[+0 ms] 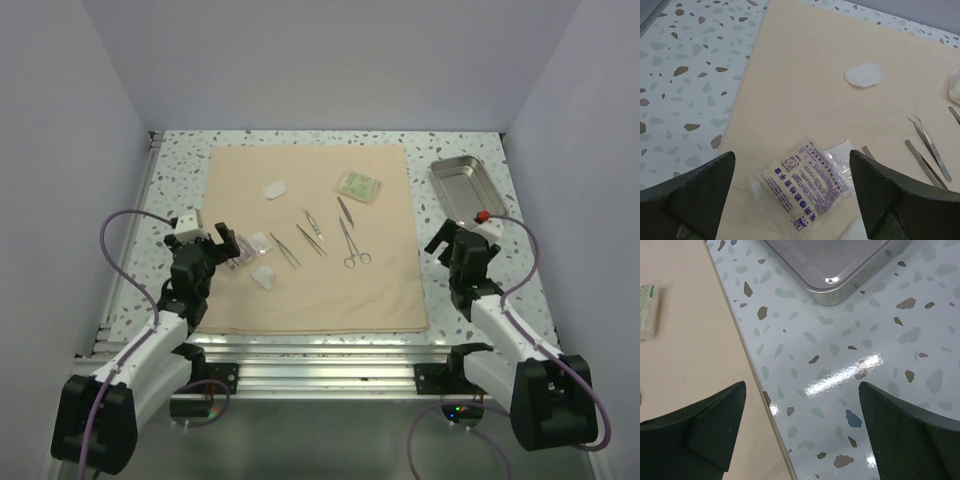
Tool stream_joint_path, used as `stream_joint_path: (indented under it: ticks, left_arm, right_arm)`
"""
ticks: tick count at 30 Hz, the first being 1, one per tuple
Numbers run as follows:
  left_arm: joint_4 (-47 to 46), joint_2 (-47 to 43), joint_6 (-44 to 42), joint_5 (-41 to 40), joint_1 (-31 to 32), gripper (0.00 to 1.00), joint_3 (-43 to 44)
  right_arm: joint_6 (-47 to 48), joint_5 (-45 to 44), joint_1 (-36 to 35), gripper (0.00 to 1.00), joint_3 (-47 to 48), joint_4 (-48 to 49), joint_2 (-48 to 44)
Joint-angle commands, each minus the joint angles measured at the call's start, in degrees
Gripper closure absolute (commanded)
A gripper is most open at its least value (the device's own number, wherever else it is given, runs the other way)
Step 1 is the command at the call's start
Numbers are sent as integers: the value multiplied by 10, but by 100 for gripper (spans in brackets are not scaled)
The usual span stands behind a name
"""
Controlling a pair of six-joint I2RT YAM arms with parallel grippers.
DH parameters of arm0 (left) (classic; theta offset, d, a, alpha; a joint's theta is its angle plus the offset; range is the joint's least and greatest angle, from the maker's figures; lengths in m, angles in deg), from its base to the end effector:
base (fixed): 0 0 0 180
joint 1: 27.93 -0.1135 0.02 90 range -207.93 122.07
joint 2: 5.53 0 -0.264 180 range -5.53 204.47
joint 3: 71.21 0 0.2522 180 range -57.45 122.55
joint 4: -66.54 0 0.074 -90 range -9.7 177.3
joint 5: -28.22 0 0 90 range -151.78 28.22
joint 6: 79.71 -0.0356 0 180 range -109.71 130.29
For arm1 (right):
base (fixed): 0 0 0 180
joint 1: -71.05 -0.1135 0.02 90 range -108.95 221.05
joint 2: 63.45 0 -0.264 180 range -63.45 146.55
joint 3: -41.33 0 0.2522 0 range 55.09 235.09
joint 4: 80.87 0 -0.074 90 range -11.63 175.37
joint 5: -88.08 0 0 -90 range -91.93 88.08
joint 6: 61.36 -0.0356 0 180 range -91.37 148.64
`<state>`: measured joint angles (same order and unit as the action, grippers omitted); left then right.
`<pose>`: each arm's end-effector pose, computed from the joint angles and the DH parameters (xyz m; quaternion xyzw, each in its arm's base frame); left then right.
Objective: Prepare the surgical pack
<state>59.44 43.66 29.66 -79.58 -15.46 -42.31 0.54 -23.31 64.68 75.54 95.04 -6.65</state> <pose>0.1870 -0.0302 0.2012 -0.1425 0.7670 -0.0518 0.6235 0.2042 0.0097 0.1894 0.2533 0.8030 0.0019 0.5394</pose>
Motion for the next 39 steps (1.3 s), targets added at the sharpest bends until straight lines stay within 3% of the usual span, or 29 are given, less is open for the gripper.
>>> stream_joint_path:
  ticks: [1, 3, 7, 11, 14, 22, 28, 36, 38, 39]
  left_arm:
    - [-3, 12, 6, 26, 1, 0, 18]
    - [0, 7, 4, 23, 2, 0, 20]
    - [13, -14, 15, -5, 2, 0, 17]
    - [10, -38, 20, 1, 2, 0, 7]
    - [4, -45, 22, 13, 2, 0, 6]
    - [13, -59, 14, 27, 2, 0, 9]
    - [18, -59, 14, 28, 2, 0, 12]
    - [13, -38, 15, 38, 2, 0, 18]
    - [12, -38, 14, 39, 2, 0, 18]
    - [12, -38, 14, 38, 2, 0, 18]
  right_arm:
    - [-15, -13, 0, 1, 39, -24, 14]
    - [-36, -9, 0, 1, 39, -31, 14]
    - [-18, 82, 0, 1, 32, 21, 1]
    - [-48, 131, 0, 6, 91, 0, 45]
    - [-73, 196, -5, 16, 145, 24, 124]
    - [-109, 256, -65, 27, 369, 25, 417]
    - [-138, 268, -68, 30, 477, 27, 547]
    - [-151, 254, -80, 37, 562, 32, 648]
    - [-150, 254, -81, 50, 578, 28, 660]
    - [-150, 256, -80, 65, 580, 28, 665]
